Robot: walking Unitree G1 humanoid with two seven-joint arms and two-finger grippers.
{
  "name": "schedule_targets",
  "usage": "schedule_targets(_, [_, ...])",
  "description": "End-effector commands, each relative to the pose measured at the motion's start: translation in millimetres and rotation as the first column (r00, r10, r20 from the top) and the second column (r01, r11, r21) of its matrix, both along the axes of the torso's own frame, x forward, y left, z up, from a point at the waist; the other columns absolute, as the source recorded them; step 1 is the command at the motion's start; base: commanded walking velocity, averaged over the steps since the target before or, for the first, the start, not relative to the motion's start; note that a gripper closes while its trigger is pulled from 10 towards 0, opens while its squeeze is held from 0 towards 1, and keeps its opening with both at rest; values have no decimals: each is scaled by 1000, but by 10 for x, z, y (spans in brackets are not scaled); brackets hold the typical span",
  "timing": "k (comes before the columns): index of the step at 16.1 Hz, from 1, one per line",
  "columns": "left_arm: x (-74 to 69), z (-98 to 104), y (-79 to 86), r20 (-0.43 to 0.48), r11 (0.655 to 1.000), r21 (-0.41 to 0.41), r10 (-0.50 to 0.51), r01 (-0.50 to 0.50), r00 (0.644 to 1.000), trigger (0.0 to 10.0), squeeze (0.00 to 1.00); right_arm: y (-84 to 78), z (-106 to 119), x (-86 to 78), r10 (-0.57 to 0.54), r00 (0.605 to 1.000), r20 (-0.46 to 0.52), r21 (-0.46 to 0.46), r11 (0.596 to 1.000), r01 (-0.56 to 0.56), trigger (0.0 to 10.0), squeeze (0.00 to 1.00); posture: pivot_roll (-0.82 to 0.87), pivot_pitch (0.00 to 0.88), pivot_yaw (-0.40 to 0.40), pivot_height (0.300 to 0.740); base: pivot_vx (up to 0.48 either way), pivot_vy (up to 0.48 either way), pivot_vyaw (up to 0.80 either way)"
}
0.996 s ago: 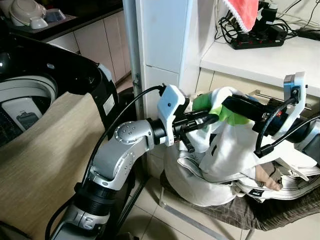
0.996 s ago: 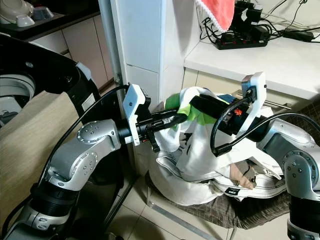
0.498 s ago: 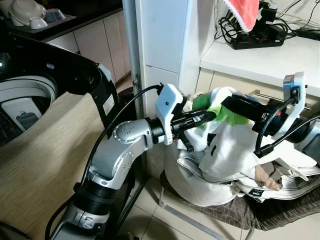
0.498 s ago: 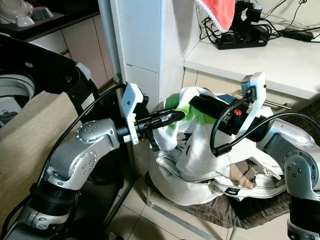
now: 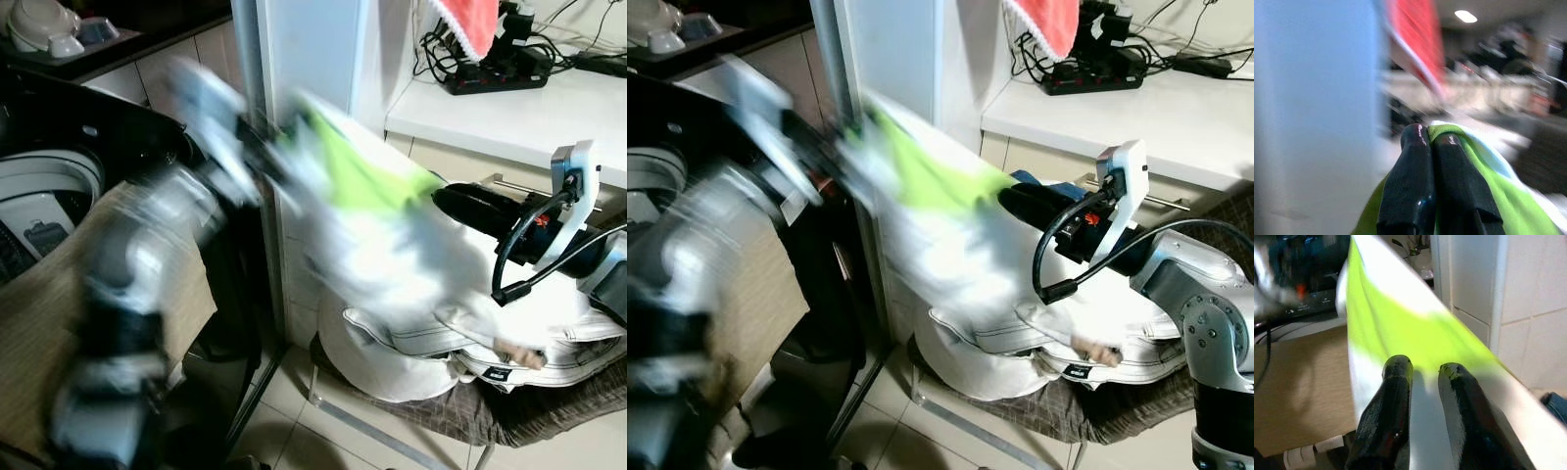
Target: Clothes washing
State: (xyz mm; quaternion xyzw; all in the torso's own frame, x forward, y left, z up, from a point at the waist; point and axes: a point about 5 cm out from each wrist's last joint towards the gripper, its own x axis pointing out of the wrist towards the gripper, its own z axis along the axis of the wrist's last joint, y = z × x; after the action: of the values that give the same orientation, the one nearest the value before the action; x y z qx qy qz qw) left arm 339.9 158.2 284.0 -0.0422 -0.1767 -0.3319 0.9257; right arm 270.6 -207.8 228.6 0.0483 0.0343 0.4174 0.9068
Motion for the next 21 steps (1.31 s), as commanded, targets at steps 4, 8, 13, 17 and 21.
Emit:
schedule_targets(4, [-79,1096,1177,342,785,-153,612,-600,713,0,0,82,28,1,24,999,36,-19,1000,-23,10000,0,-112,0,19,740,0,0,0])
schedule_targets(8, [-653,1837,1711,633,379,-329,768,-865,96,0,0,89,28,-1,16,999,50,-23,1000,-15,10000,0,-109,0,20,740,0,0,0])
schedule_targets(13, [72,669,2024,402,204,431,829,-879,389,0,0,158,-44,-10,37,999,36,-56,998,-35,10000,0,-114,0,27,740,0,0,0])
schedule_targets(17, [-7,-300,2288,64,209,797,904,-566,423,10000,0,199,-126,-74,63,998,6,-104,993,-62,10000,0,-126,0,29,740,0,0,0])
schedule_targets(21, [-123,-396,2414,-59,259,858,907,-443,416,10000,1000,253,-192,-89,95,995,-17,-137,986,-97,10000,0,-119,0,20,740,0,0,0])
